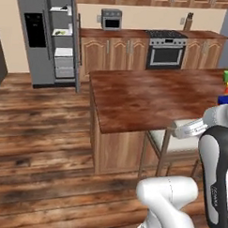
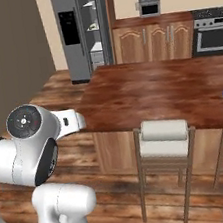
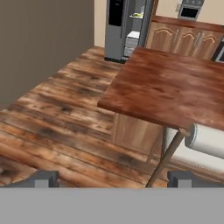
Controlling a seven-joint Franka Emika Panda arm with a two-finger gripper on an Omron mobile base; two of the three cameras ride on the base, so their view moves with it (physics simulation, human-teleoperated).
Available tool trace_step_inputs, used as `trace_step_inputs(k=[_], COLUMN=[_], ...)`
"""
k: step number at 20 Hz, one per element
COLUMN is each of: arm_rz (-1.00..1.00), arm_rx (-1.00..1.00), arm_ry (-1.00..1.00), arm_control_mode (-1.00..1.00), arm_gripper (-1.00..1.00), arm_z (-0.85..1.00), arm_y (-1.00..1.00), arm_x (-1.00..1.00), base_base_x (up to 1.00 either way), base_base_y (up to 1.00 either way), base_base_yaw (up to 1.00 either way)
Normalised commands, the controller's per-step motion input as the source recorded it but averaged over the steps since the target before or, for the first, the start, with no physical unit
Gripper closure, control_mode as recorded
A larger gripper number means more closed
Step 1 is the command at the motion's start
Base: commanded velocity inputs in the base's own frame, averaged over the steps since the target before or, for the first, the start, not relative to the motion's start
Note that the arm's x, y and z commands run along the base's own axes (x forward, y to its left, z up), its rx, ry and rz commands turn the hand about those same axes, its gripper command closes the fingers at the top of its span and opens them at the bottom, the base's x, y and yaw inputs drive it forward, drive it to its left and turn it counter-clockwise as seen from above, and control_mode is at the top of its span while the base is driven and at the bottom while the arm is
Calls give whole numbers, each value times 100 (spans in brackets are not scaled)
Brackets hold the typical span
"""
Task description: Gather the lemon wedge and cucumber from the fridge and place them on a tray on the dining counter. Then gather the fishs from the fridge and place them on the other tray.
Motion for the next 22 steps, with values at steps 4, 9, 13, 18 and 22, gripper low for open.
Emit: trace_step_inputs(k=[4, 9, 13, 18, 22], arm_rz=[0, 0, 0, 0, 0], arm_rx=[0, 0, 0, 0, 0], arm_ry=[0, 0, 0, 0, 0], arm_control_mode=[100, 100, 100, 100, 100], arm_gripper=[-100, -100, -100, -100, -100], arm_z=[0, 0, 0, 0, 0], arm_y=[0, 0, 0, 0, 0], arm_x=[0, 0, 0, 0, 0], base_base_x=[17, 19, 43, 98, 100], base_base_y=[100, 100, 100, 100, 100], base_base_yaw=[0, 0, 0, 0, -4])
